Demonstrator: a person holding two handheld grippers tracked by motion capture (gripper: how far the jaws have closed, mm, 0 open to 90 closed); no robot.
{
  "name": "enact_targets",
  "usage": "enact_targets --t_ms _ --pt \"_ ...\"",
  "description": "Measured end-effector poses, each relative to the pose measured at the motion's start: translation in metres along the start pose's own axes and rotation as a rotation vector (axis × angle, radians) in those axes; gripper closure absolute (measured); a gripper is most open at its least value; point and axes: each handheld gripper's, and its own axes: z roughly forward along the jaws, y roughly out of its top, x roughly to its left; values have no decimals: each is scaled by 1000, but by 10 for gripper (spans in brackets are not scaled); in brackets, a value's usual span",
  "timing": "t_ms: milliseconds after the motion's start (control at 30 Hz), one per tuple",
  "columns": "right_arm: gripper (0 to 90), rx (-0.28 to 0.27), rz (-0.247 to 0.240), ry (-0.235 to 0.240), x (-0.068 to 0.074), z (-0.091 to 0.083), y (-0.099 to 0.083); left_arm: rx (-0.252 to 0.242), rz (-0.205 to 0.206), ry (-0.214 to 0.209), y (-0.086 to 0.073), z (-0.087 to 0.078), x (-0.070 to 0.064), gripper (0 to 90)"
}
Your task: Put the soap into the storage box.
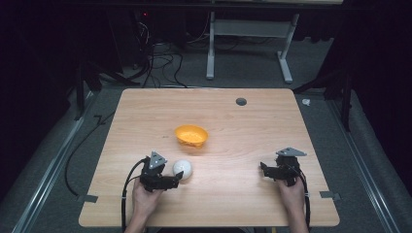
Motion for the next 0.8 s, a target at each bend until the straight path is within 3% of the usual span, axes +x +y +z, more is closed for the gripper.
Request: enact_targets --t_ms 267,800 --pt "184 0 0 0 0 0 0 20 22 -25 3 16 -8 145" --pt "184 0 0 0 0 0 0 47 36 -18 3 32 -12 153"
